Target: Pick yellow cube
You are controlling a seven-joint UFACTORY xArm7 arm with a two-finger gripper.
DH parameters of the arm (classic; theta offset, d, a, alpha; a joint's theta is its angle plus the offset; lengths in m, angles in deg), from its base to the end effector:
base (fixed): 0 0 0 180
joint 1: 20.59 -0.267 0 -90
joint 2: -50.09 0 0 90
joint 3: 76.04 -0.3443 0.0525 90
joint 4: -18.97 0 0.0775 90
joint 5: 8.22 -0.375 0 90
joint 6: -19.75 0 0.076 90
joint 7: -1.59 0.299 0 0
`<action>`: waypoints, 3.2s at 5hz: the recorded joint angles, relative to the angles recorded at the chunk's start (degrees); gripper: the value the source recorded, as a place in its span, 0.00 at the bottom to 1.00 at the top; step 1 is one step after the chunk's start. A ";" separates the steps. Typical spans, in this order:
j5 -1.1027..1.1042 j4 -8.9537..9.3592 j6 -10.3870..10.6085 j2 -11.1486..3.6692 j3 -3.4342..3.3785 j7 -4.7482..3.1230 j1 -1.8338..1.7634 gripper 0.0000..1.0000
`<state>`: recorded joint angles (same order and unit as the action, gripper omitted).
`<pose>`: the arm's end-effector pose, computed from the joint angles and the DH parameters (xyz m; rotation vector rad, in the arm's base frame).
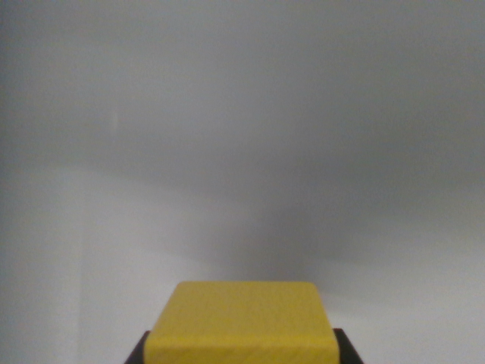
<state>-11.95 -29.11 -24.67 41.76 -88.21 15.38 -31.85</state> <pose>0.4100 0.1945 0.0592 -3.0871 -0.1838 0.1525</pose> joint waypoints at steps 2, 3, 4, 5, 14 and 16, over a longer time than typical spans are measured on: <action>-0.14 -1.28 -2.26 1.00 0.03 -0.01 0.06 1.00; -0.14 -1.28 -2.26 1.00 0.03 -0.01 0.06 1.00; -0.29 -2.63 -4.66 2.05 0.06 -0.01 0.12 1.00; -0.29 -2.63 -4.66 2.05 0.06 -0.01 0.12 1.00; -1.10 -10.08 -17.84 7.87 0.24 -0.05 0.46 1.00; -1.27 -11.64 -20.59 9.08 0.28 -0.06 0.53 1.00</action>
<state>-13.22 -40.75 -45.26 50.84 -87.93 15.32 -31.32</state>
